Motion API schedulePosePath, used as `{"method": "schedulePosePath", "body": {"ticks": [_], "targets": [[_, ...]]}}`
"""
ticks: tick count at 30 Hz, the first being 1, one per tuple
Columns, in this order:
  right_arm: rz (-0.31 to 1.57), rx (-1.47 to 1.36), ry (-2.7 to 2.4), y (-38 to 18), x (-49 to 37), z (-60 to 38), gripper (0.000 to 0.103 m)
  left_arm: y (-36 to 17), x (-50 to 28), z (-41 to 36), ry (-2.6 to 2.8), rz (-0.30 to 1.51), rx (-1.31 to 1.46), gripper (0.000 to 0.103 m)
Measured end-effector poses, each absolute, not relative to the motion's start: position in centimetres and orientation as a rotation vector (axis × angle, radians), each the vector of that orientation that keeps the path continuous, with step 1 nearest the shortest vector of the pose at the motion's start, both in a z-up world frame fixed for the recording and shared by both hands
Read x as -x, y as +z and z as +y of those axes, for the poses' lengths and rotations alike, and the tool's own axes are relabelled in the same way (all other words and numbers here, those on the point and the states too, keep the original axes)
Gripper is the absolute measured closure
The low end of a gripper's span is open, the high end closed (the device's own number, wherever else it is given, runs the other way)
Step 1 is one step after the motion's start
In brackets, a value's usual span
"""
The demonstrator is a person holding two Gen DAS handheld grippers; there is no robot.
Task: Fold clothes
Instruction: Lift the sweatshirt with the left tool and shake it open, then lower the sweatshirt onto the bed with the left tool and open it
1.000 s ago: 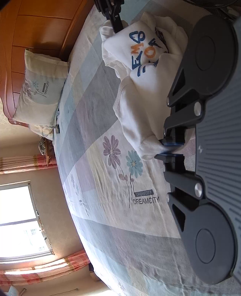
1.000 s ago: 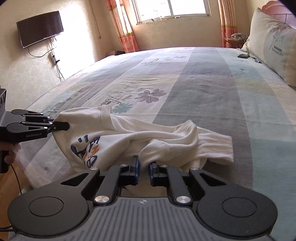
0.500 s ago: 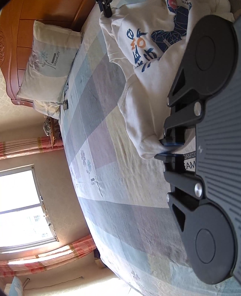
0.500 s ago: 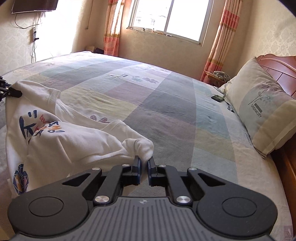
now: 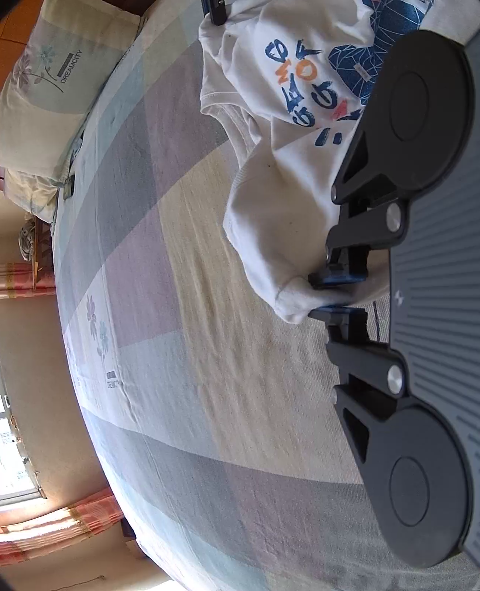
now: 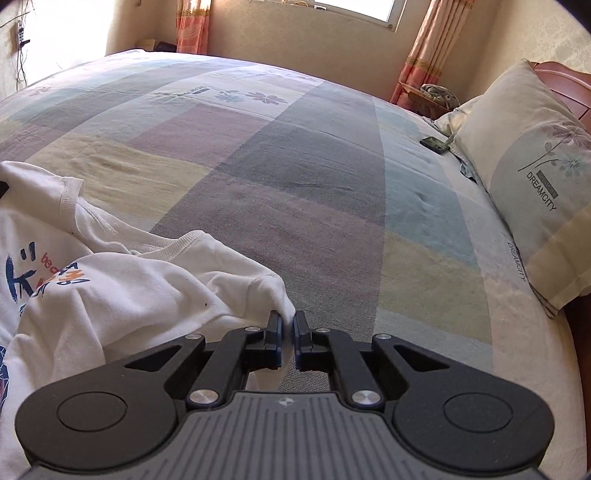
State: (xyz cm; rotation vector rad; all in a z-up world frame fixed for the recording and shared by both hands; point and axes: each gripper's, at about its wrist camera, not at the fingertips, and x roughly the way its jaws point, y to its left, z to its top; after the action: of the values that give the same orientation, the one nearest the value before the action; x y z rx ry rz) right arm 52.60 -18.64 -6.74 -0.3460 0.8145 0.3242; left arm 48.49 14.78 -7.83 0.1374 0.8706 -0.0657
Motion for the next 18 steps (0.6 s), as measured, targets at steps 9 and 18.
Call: {"method": "schedulePosePath", "body": {"ticks": [9,18], "targets": [[0.823,0.265,0.369,-5.8,-48.7,-20.4,0.075,-6.8,-43.2,14.9,-0.125,0.886,-0.119,0.06],[0.77,0.206,0.419,-1.9,-38.3,-22.1,0.041,-4.6,-31.4,12.3,-0.252,0.914,0.014,0.039]]}}
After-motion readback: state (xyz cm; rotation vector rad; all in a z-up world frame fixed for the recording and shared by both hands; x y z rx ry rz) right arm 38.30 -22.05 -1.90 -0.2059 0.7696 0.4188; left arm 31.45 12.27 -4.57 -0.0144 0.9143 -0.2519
